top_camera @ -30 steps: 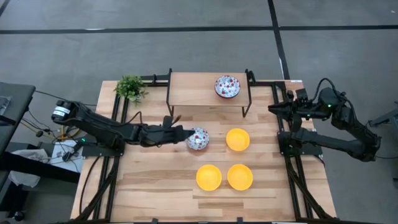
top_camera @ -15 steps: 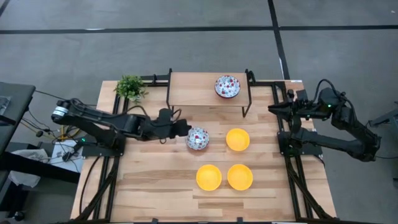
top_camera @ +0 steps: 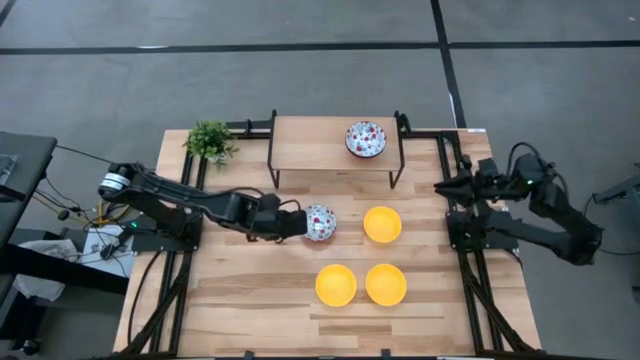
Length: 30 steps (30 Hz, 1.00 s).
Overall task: Pick & Place Mini bowls
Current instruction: Stack the white bowl on top of the white bowls on the shelf
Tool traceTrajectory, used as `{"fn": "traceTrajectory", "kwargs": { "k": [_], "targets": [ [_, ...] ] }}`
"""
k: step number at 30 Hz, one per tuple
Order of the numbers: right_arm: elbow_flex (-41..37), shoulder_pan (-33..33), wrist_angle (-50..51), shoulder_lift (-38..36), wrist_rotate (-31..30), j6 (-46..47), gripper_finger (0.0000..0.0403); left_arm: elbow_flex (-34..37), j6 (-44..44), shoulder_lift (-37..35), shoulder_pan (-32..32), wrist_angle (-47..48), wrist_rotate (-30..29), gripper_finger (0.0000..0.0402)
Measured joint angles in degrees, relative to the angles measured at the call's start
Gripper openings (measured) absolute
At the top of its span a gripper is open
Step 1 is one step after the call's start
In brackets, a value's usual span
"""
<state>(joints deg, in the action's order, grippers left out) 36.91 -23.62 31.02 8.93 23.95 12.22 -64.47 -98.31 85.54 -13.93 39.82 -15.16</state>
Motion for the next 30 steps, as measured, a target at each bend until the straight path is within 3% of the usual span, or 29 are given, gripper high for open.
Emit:
{"fn": "traceTrajectory", "kwargs": {
  "k": [14, 24, 30],
  "targets": [
    [-14.2, 0.0, -5.1, -8.7, -7.9, 1.3, 0.0056, 0.0, -5.3, 1.4, 2.6, 6.8, 7.2, 0.0127],
    [-15.1, -0.1, -7.2, -8.3, -9.3, 2.8, 0.0056, -0.2, -5.5, 4.2, 4.7, 3.5, 8.1, 0.0127],
    [-15.1, -0.1, -7.4, -8.3, -9.2, 2.8, 0.0056, -2.8, -1.1, 7.4, 7.3, 2.9, 7.7, 0.0127]
  ]
}}
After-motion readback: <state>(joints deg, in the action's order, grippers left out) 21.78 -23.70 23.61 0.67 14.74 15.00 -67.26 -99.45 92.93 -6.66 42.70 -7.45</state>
